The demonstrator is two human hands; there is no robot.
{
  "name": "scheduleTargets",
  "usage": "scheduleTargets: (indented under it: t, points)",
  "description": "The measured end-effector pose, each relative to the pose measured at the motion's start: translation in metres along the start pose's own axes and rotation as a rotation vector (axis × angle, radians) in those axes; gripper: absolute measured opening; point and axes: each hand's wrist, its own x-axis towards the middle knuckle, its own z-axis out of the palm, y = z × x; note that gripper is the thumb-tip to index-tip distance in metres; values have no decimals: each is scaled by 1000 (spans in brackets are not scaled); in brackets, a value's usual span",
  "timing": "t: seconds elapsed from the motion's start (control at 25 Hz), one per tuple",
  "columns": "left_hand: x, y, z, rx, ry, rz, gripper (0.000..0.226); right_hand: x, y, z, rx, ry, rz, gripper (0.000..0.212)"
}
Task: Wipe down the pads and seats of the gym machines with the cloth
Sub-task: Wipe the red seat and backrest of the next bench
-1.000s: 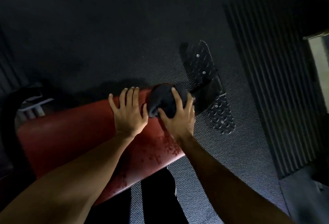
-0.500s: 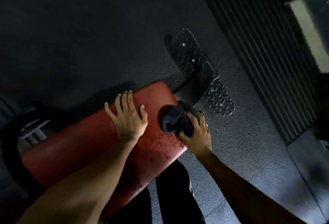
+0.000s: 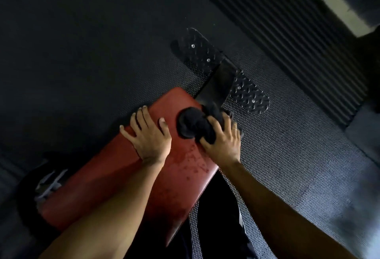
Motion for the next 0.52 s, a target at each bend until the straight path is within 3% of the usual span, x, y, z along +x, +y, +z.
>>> scheduleTargets:
  t: [0.12, 0.24, 0.4, 0.52]
  points:
    - [-2, -4, 0, 1, -24, 36, 58, -11, -3, 2, 49, 5, 173, 68]
    - [-4, -12, 1, -26, -43, 106, 58, -4, -64, 8, 90, 28, 385, 64]
    - [-10, -27, -2, -54, -50, 292, 53, -69, -82, 30, 41, 46, 45, 61]
    - [-21, -39, -7, -38, -89, 486, 52, -119, -37, 26, 3, 9, -14, 63]
